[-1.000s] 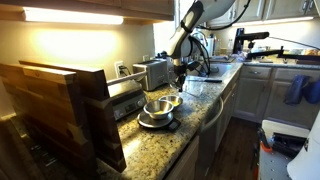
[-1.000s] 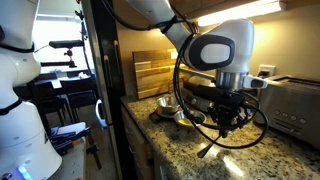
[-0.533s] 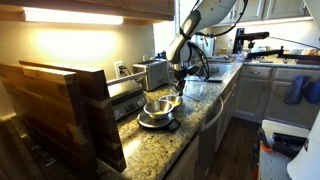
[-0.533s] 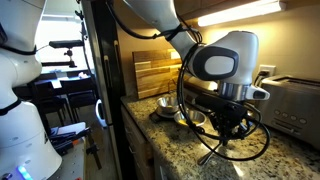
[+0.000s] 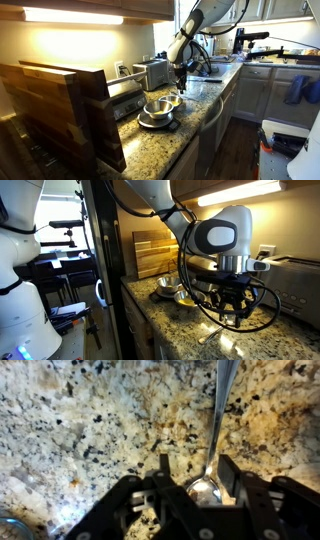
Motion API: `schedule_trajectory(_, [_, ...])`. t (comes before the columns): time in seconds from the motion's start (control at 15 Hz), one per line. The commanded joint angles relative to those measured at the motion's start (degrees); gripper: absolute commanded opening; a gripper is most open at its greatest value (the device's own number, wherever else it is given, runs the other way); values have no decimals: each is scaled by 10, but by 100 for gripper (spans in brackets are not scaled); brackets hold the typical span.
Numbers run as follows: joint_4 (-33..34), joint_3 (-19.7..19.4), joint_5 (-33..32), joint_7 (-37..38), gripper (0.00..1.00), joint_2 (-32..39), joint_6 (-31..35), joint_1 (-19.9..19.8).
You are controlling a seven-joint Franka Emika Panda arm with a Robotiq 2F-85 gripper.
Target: Take the spoon and use it to scoop the contents from the right silver bowl and into the left silver bowl then put the spoon next to the right silver bowl
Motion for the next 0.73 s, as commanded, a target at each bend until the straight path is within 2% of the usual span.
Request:
schedule_trajectory(0.0, [-52, -3, -13, 18, 84, -69, -14, 12])
schedule_trajectory(0.13, [-58, 4, 2, 8, 97, -89, -26, 8])
schedule_trajectory(0.2, [-59, 5, 7, 11, 99, -100, -33, 8])
schedule_trajectory(0.4, [-64, 3, 13, 19, 100, -125, -50, 11])
schedule_trajectory(0.47, [-28, 5, 9, 2, 100, -82, -37, 7])
schedule_trajectory(0.67, [-34, 3, 10, 6, 100, -98, -44, 8])
